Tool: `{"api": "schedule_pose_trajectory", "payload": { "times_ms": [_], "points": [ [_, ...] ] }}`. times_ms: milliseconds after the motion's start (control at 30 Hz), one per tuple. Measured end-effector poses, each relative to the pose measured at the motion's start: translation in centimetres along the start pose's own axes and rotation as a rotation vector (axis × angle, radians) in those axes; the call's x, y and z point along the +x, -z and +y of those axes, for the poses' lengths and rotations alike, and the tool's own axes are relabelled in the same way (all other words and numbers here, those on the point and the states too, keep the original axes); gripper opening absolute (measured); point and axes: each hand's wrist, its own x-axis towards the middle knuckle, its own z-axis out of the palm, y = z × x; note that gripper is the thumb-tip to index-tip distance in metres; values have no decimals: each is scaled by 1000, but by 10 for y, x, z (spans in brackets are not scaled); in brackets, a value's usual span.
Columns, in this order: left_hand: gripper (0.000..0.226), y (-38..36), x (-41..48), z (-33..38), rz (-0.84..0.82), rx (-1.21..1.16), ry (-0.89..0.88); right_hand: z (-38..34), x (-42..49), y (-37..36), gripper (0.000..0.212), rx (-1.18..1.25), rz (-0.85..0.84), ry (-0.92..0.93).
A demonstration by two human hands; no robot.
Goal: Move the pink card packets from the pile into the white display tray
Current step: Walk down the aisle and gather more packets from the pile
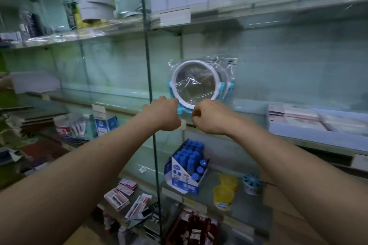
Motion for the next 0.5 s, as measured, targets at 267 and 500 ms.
{"api": "schedule_pose_trajectory", "payload": {
  "times_ms": [267, 500],
  "points": [
    [63, -6, 26, -97, -30, 1, -6, -80, 54, -41, 28, -36, -5, -13],
    [60, -8, 46, -168, -6, 30, -14, -143, 104, -69, 28, -51, -24, -18]
  ]
}}
